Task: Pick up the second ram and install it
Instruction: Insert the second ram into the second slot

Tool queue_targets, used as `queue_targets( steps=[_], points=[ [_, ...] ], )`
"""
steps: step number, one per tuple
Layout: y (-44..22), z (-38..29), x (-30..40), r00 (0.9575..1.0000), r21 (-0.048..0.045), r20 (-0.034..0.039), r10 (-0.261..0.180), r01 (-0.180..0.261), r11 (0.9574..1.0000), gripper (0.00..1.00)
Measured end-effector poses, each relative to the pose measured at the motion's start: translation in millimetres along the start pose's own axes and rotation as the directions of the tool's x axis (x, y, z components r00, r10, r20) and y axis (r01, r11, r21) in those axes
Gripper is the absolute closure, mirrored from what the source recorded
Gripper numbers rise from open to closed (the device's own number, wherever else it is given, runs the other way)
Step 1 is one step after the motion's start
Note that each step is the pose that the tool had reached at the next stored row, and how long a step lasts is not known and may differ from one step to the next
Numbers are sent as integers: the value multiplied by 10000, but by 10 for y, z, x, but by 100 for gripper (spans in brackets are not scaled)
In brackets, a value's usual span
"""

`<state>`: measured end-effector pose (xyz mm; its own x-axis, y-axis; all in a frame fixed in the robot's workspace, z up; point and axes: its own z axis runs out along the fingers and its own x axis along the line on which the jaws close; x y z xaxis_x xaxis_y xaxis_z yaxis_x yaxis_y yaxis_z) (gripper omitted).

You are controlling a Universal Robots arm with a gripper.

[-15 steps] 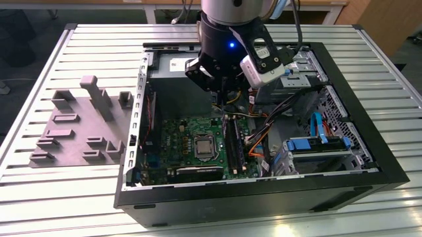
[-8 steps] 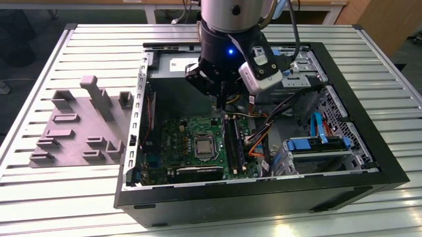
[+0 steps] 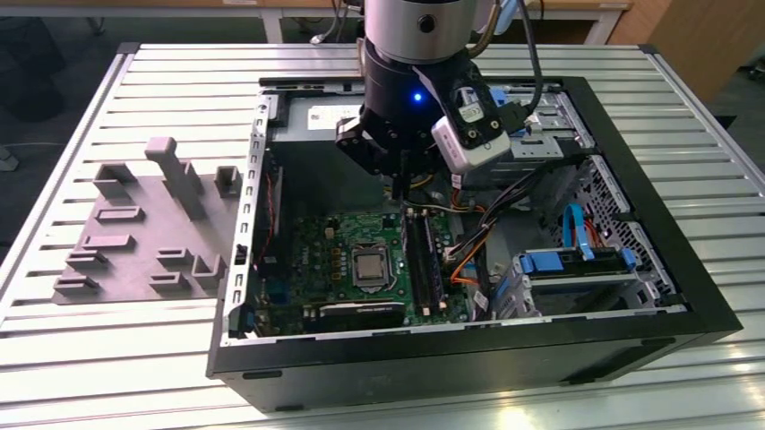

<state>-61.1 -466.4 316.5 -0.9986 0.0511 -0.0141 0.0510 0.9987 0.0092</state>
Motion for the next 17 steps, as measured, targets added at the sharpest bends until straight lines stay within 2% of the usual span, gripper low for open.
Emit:
queue_targets(
  steps=[8, 14, 17],
  points=[
    [0, 2, -1, 10000, 0, 0, 2, -2, 10000, 86],
    [3, 30, -60, 10000, 0, 0, 0, 0, 10000, 86],
    [3, 55, -66, 10000, 0, 0, 2, -2, 10000, 86]
  ],
)
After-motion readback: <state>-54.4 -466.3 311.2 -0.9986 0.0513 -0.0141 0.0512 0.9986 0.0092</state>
